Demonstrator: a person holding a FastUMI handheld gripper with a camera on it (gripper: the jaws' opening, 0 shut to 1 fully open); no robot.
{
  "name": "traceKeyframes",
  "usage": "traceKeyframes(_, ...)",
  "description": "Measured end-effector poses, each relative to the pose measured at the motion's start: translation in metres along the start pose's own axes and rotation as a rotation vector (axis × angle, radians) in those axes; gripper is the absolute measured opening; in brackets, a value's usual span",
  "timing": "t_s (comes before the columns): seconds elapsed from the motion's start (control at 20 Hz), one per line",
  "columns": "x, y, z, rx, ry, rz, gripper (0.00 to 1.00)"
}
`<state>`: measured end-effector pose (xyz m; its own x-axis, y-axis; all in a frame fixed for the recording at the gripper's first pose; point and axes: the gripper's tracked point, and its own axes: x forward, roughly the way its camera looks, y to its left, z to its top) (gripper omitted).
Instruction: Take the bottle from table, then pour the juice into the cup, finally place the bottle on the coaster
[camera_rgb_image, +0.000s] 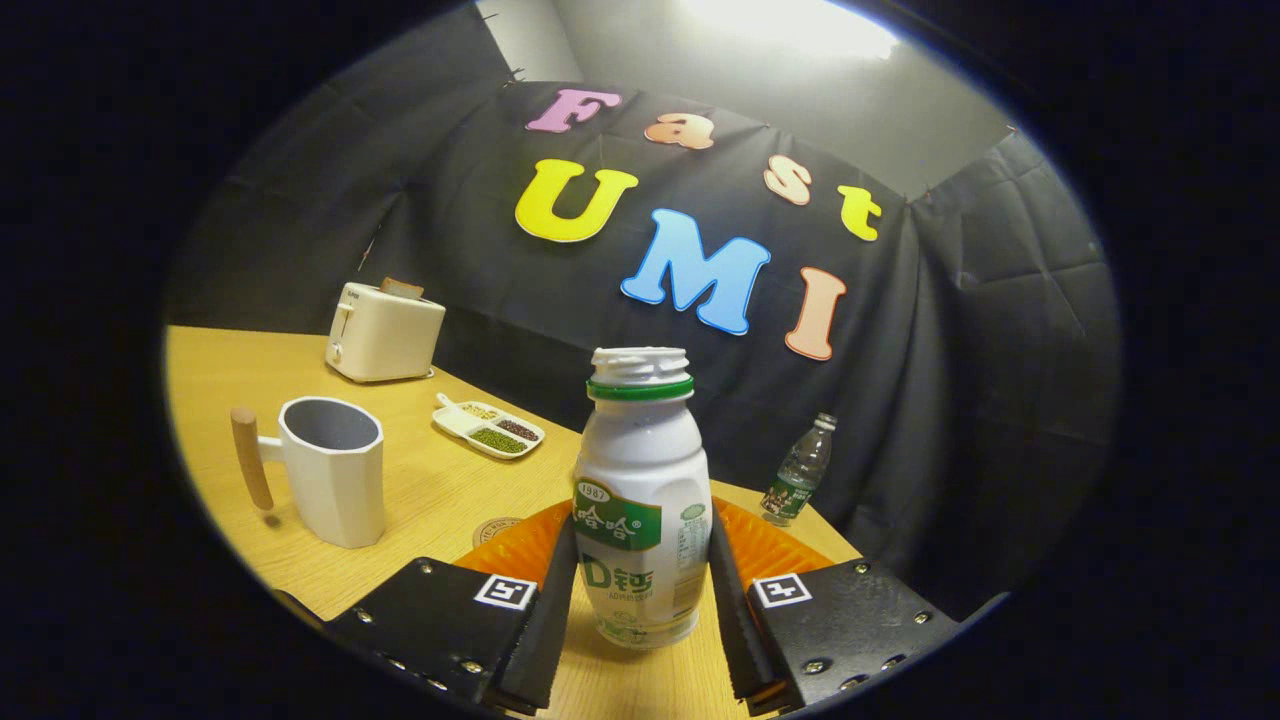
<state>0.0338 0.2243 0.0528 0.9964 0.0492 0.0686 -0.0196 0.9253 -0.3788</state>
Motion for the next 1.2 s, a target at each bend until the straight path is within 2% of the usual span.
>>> traceKeyframes(0.3, 0.002, 0.008, 0.013, -0.126, -0.016, -0.009, 0.64)
traceKeyframes(1.2, 0.005, 0.055, 0.056, -0.626, -0.166, -0.073, 0.64)
